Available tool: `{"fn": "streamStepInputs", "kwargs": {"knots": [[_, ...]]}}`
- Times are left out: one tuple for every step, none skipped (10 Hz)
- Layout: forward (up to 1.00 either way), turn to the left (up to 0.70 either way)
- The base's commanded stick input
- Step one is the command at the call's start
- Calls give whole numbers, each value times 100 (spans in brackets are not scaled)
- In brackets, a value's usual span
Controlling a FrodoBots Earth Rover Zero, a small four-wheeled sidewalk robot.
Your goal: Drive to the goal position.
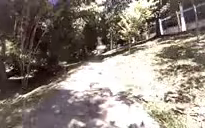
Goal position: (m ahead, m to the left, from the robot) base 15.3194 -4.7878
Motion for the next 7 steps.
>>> {"fn": "streamStepInputs", "kwargs": {"knots": [[50,0],[50,0],[50,0],[50,0],[50,0],[50,0],[50,0]]}}
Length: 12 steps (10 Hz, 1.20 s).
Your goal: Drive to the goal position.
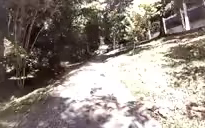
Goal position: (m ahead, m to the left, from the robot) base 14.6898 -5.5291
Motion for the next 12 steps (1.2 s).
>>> {"fn": "streamStepInputs", "kwargs": {"knots": [[50,0],[50,0],[50,0],[50,0],[50,0],[50,0],[50,0],[50,0],[50,0],[50,0],[50,0],[50,0]]}}
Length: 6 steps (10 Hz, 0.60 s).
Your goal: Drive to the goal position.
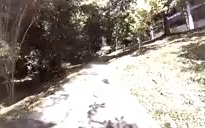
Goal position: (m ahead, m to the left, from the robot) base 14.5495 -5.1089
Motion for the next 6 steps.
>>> {"fn": "streamStepInputs", "kwargs": {"knots": [[50,0],[50,0],[50,0],[50,0],[50,0],[50,0]]}}
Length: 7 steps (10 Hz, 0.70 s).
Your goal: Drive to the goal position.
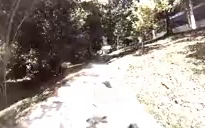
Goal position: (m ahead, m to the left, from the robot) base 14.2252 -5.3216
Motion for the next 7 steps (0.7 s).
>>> {"fn": "streamStepInputs", "kwargs": {"knots": [[50,0],[50,0],[50,0],[50,0],[50,0],[50,0],[50,0]]}}
